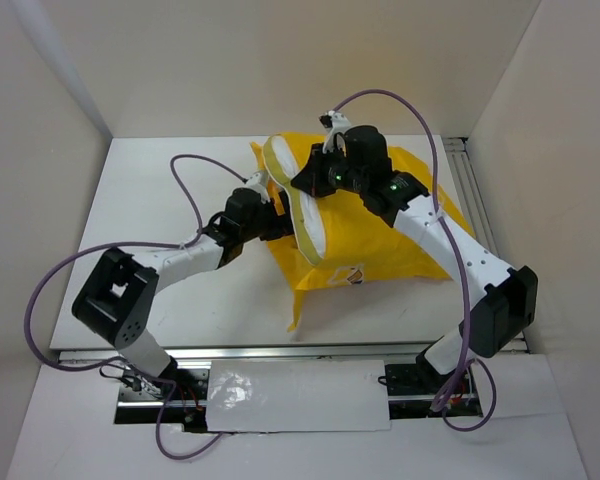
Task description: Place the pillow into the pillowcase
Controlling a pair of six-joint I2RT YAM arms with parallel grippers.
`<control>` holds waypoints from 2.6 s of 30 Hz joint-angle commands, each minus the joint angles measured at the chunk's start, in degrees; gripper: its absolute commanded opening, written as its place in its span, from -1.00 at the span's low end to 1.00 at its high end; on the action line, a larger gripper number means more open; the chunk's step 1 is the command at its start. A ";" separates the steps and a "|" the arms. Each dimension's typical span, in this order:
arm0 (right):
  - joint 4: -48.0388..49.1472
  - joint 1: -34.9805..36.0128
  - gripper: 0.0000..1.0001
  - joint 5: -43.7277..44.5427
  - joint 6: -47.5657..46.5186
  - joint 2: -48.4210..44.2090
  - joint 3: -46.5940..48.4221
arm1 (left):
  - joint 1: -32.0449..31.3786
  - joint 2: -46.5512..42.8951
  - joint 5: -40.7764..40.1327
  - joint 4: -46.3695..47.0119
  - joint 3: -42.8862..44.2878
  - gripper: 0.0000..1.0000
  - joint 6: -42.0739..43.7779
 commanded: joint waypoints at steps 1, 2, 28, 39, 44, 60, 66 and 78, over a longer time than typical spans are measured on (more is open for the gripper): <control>9.79 -0.14 -1.00 -6.30 3.01 -4.26 -0.63 | -1.71 2.84 -0.87 3.94 2.56 1.00 -0.05; 9.80 -0.66 -1.00 -6.92 3.01 -4.26 -0.63 | -1.71 3.54 -0.87 4.56 2.56 1.00 -0.57; -8.93 5.31 -1.00 40.00 -2.61 3.74 -6.07 | 15.68 -24.75 -23.48 -37.44 -6.06 -1.00 4.25; -3.95 5.31 -1.00 32.59 -2.43 2.61 -9.86 | 19.91 -21.51 -26.02 -49.49 -1.49 -1.00 3.64; 7.58 4.60 -1.00 12.35 2.04 1.90 -19.05 | 16.40 -15.80 -19.59 -45.28 -3.59 -1.00 5.49; 25.27 3.46 -1.00 -2.88 9.61 -0.75 -22.70 | 10.59 -16.03 -22.05 -49.22 1.59 0.37 6.81; 28.69 3.46 -1.00 -6.49 12.42 1.54 -22.69 | 6.22 -22.19 -13.11 -44.77 3.88 0.41 8.73; 30.98 1.36 -1.00 -12.90 16.63 3.39 -17.68 | -3.56 -23.52 -9.13 -14.17 -12.63 0.20 28.06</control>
